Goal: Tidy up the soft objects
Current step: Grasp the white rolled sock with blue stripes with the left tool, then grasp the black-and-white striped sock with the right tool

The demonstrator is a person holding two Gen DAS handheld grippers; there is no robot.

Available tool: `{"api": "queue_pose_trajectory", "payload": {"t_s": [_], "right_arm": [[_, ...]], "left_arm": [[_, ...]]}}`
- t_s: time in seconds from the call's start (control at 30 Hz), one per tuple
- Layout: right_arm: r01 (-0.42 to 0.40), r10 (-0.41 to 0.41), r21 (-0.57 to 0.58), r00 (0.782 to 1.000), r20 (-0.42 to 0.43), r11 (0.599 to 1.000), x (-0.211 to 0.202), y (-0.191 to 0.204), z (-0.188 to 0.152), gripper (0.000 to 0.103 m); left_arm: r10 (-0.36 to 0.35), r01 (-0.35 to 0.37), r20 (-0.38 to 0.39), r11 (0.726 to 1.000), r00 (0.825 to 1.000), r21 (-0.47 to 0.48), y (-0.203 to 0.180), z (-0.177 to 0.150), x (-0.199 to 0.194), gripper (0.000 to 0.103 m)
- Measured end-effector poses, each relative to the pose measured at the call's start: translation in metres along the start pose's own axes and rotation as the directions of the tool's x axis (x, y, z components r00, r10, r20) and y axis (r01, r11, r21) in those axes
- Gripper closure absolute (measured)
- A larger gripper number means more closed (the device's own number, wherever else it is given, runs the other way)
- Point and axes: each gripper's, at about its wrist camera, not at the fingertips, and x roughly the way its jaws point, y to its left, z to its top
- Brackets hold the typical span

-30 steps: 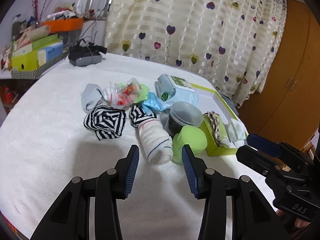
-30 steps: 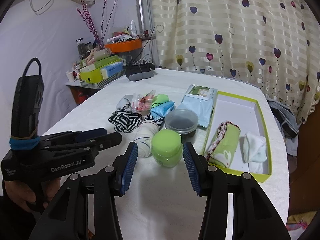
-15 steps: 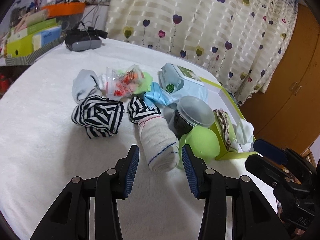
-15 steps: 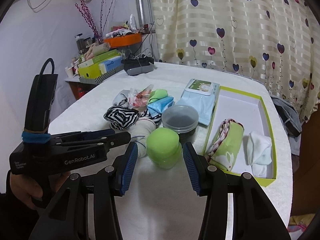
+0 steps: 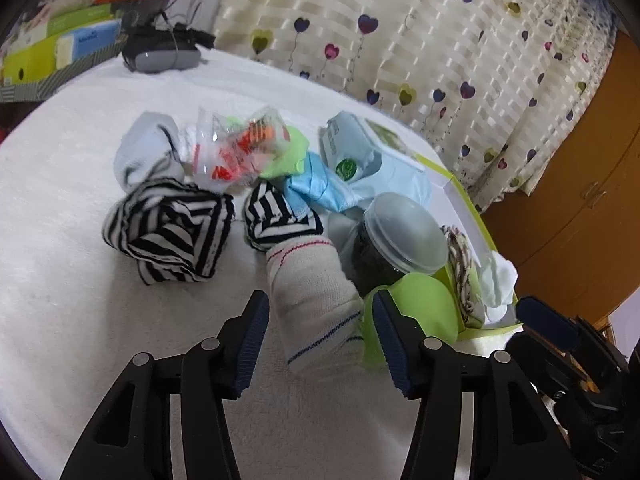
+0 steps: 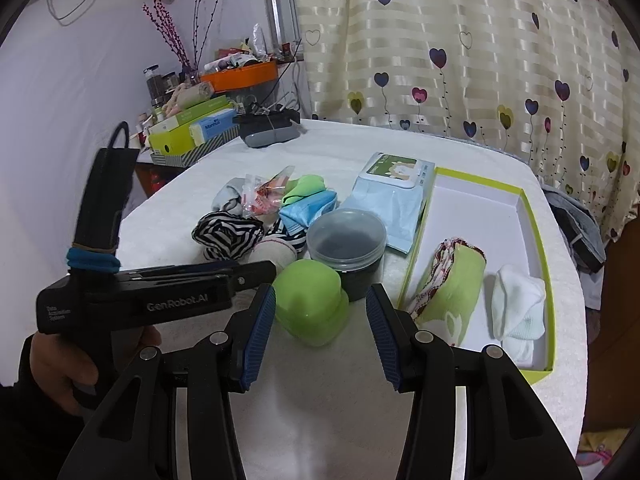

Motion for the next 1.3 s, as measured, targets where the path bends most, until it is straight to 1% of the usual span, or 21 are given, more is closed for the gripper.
{"api": "queue_pose_trajectory", "payload": {"t_s": [0.17,0.23,0.27,0.3,0.4,0.53,0.87,1.03,1.17,1.3], "right_arm": [[-0.001,0.001,0.002,1.000,-0.003,1.000,0.002,-0.002,0.001,0.055],[0.000,0.000,0.004,1.000,-0.006,1.000,0.005,-0.004,0.001,0.055],[0.000,0.000,0.006,1.000,-0.007,1.000,0.006,-0.005,0.001,0.055],[0.000,0.000,0.008,1.000,-0.009,1.000,0.007,-0.005,0.001,0.055],[0.000,0.000,0.008,1.000,-0.009,1.000,0.008,-0.006,0.002,0.055],[0.005,-0.005,0.005,1.000,-0.003,1.000,0.007,-0.005,0.003,0.055],[0.001,-0.001,-0.020,1.000,0.009,1.000,0.006,0.009,0.008,0.054],[-0.009,0.010,-0.049,1.000,0.005,0.999,0.012,0.024,0.015,0.055],[-0.032,0.032,-0.083,0.999,-0.001,0.996,0.023,0.040,0.023,0.054],[-0.062,0.059,-0.107,0.998,-0.026,0.992,0.041,0.055,0.030,0.055]], "left_arm": [[-0.005,0.004,-0.032,1.000,0.999,-0.018,0.002,-0.001,0.012,0.050],[-0.002,0.002,-0.026,1.000,1.000,-0.019,0.002,-0.002,0.012,0.050],[-0.004,0.003,-0.025,1.000,1.000,-0.014,0.003,-0.002,0.012,0.050],[-0.007,0.006,-0.024,1.000,1.000,-0.011,0.003,-0.002,0.012,0.054],[-0.006,0.006,-0.019,1.000,1.000,0.007,0.002,-0.004,0.010,0.056],[-0.010,0.010,-0.007,1.000,1.000,0.006,0.005,-0.006,0.004,0.057],[0.013,-0.013,0.072,1.000,0.997,0.003,0.022,-0.012,-0.035,0.057],[0.028,-0.025,0.106,0.999,0.994,-0.023,0.036,-0.015,-0.052,0.058],[0.058,-0.050,0.132,0.997,0.990,-0.061,0.054,-0.013,-0.063,0.057],[0.088,-0.075,0.154,0.993,0.984,-0.092,0.072,-0.014,-0.072,0.057]]}}
